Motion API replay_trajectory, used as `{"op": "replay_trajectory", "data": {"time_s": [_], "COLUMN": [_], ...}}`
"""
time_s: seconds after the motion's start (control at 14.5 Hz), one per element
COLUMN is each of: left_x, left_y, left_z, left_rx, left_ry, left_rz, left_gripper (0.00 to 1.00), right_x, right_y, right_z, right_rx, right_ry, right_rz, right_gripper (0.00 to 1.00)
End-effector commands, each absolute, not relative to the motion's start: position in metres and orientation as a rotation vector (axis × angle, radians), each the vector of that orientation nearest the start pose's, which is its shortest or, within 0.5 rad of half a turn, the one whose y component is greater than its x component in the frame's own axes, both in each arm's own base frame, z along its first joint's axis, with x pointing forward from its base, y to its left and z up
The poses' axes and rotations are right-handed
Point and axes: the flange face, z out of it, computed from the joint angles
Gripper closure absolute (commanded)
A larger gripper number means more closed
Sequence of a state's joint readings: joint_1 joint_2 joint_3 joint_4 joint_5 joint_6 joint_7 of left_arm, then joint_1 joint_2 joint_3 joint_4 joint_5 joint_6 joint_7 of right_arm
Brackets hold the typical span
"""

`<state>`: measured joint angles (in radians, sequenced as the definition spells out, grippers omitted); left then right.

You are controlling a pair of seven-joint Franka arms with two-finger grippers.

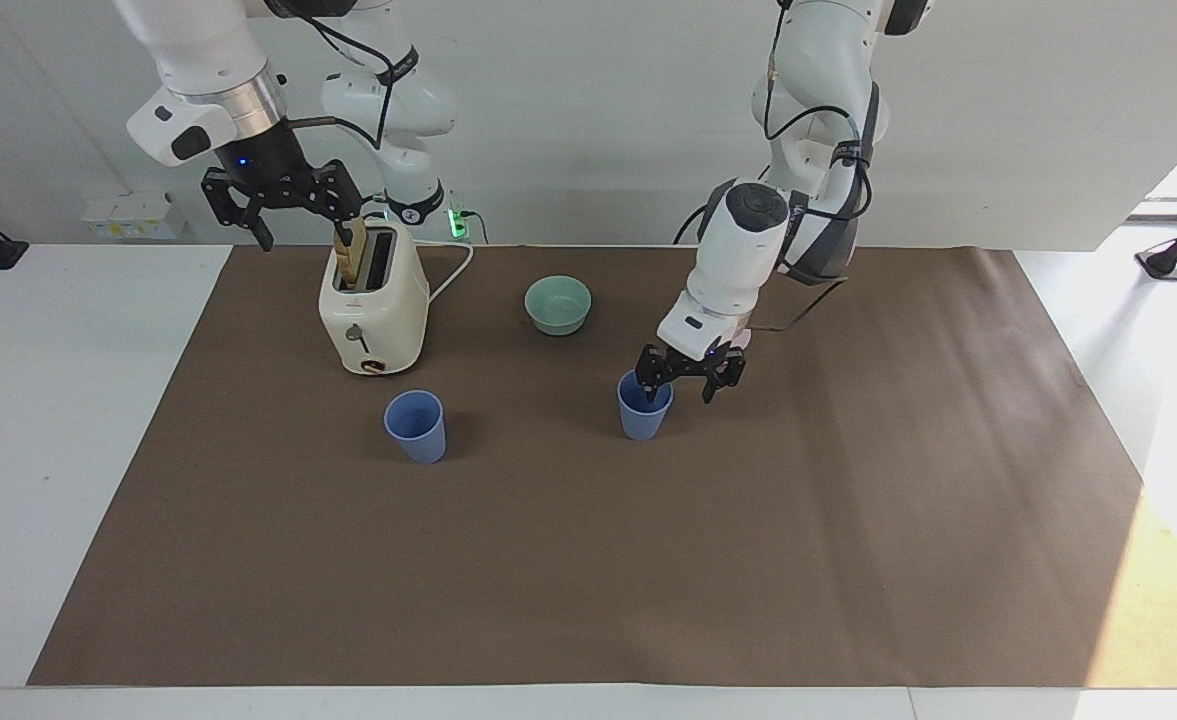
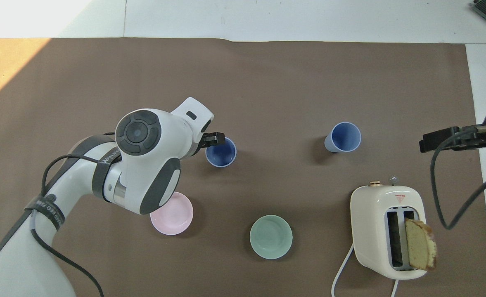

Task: Stack blue cups with both arms
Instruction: 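Open the left gripper and withdraw it back to rest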

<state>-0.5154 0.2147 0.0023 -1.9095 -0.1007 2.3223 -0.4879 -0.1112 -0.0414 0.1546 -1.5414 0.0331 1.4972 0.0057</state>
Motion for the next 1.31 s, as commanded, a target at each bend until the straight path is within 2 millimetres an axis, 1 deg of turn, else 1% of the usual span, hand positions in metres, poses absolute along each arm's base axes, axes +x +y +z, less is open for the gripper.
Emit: {"op": "replay_trajectory", "data": {"time_s": [0.0, 0.07, 0.14, 0.21, 0.28, 0.35, 0.62, 0.69, 0.83, 0.9, 0.97, 1.04, 1.11, 1.17, 1.24], "left_x": [0.553, 0.556, 0.558, 0.558, 0.56, 0.562, 0.574, 0.574, 0.576, 0.576, 0.574, 0.573, 0.572, 0.568, 0.565], "left_y": [-0.265, -0.246, -0.224, -0.205, -0.187, -0.17, -0.099, -0.088, -0.058, -0.049, -0.044, -0.043, -0.042, -0.042, -0.038], "left_z": [0.438, 0.451, 0.468, 0.486, 0.501, 0.511, 0.563, 0.574, 0.587, 0.599, 0.611, 0.619, 0.623, 0.625, 0.625], "left_rx": [-3.282, -3.276, -3.27, -3.263, -3.255, -3.247, -3.22, -3.214, -3.192, -3.168, -3.156, -3.154, -3.156, -3.154, -3.153], "left_ry": [-0.03, -0.009, 0.02, 0.053, 0.086, 0.113, 0.227, 0.261, 0.3, 0.299, 0.293, 0.3, 0.296, 0.299, 0.29], "left_rz": [-0.269, -0.269, -0.278, -0.28, -0.27, -0.238, -0.185, -0.169, -0.168, -0.168, -0.15, -0.133, -0.111, -0.089, -0.055], "left_gripper": [0.0, 0.0, 0.0, 0.0, 0.0, 0.0, 0.0, 0.0, 0.0, 0.0, 0.0, 0.0, 0.0, 0.0, 0.0], "right_x": [0.527, 0.527, 0.527, 0.528, 0.529, 0.53, 0.542, 0.549, 0.564, 0.573, 0.583, 0.587, 0.59, 0.592, 0.592], "right_y": [0.026, 0.026, 0.026, 0.026, 0.021, 0.015, 0.01, 0.01, 0.011, 0.013, 0.015, 0.015, 0.016, 0.018, 0.019], "right_z": [0.654, 0.651, 0.647, 0.641, 0.629, 0.616, 0.542, 0.523, 0.487, 0.468, 0.456, 0.448, 0.44, 0.426, 0.416], "right_rx": [-3.098, -3.1, -3.099, -3.099, -3.1, -3.1, -3.098, -3.095, -3.086, -3.079, -3.076, -3.074, -3.072, -3.069, -3.067], "right_ry": [-0.073, -0.079, -0.076, -0.074, -0.061, -0.044, -0.018, -0.014, -0.005, -0.004, -0.009, -0.011, -0.01, -0.016, -0.015], "right_rz": [-0.019, -0.015, -0.019, -0.027, -0.01, 0.013, 0.02, 0.024, 0.068, 0.073, 0.038, 0.016, 0.02, 0.053, 0.079], "right_gripper": [0.0, 0.0, 0.0, 0.0, 0.0, 0.0, 0.0, 0.0, 0.0, 0.0, 0.0, 0.0, 0.0, 0.0, 0.0]}}
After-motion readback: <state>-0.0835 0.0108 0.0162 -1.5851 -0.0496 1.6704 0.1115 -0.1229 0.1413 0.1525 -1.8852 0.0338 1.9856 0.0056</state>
